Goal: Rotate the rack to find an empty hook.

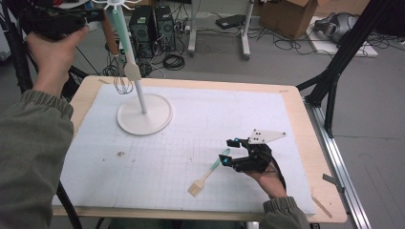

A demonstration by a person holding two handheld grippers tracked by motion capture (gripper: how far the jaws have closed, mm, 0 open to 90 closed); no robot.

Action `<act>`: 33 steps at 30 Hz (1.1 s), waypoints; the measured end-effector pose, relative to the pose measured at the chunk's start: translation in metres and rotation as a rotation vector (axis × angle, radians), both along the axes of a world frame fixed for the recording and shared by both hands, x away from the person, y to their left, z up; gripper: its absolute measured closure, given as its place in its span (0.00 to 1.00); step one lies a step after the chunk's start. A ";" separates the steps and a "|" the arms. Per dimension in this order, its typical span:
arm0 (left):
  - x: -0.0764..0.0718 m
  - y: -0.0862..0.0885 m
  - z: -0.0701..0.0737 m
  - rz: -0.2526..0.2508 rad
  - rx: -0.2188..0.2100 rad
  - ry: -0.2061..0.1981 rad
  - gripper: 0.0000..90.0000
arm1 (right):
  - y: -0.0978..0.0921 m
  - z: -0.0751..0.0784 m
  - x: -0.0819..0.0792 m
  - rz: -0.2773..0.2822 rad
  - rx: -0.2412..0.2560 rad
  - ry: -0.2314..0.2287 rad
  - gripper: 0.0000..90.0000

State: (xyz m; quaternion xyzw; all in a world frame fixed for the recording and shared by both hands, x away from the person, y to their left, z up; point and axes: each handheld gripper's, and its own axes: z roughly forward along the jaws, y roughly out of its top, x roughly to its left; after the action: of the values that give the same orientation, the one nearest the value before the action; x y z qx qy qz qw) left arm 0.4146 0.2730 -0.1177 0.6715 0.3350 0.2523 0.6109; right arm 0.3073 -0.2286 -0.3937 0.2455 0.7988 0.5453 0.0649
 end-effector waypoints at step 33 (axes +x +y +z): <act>-0.030 -0.008 0.002 -0.031 0.022 -0.025 0.99 | 0.001 0.000 -0.001 -0.009 -0.005 -0.004 0.34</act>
State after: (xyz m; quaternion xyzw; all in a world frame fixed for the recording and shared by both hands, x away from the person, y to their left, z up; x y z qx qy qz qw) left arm 0.3842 0.2649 -0.1154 0.6803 0.3140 0.2548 0.6113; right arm 0.3063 -0.2272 -0.3933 0.2479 0.7988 0.5437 0.0695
